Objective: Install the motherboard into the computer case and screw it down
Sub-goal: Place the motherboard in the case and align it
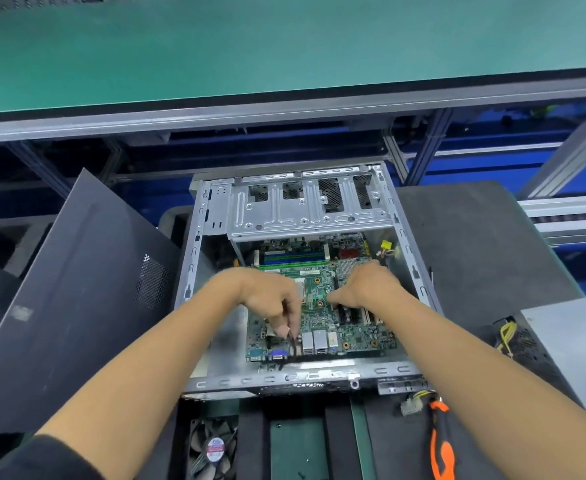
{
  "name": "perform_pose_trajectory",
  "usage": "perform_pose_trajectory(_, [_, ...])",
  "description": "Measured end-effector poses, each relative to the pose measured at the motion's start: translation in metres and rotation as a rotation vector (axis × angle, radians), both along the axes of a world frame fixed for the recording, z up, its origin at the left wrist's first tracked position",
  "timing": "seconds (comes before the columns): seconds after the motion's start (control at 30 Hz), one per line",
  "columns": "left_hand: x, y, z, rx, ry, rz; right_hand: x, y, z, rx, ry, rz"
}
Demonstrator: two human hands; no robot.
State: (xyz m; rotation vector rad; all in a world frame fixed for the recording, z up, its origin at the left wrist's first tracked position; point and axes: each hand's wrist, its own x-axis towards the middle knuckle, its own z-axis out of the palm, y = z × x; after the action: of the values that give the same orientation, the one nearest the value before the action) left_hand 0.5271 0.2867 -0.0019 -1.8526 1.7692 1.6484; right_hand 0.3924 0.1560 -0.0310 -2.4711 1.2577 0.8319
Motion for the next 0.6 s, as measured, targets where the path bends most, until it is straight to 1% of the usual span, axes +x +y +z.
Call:
perform_pose_trajectory(0.2, [0.024,0.013,-0.017,0.054,-0.063,0.039,-0.003,0.005,0.000,-0.037,0.026,-0.003])
perform_pose_trajectory(0.33, [0.028,0.013,-0.017,0.122,0.001,0.035,-0.003,0.006,0.001,-0.044,0.030,-0.015])
perform_pose_trajectory(0.4, [0.027,0.011,-0.016,0.127,0.027,0.059,-0.004,0.007,0.000,-0.039,0.026,-0.031])
perform_pose_trajectory(0.6, [0.020,0.000,-0.016,0.131,0.113,0.165,-0.001,0.015,-0.002,0.004,0.116,0.151])
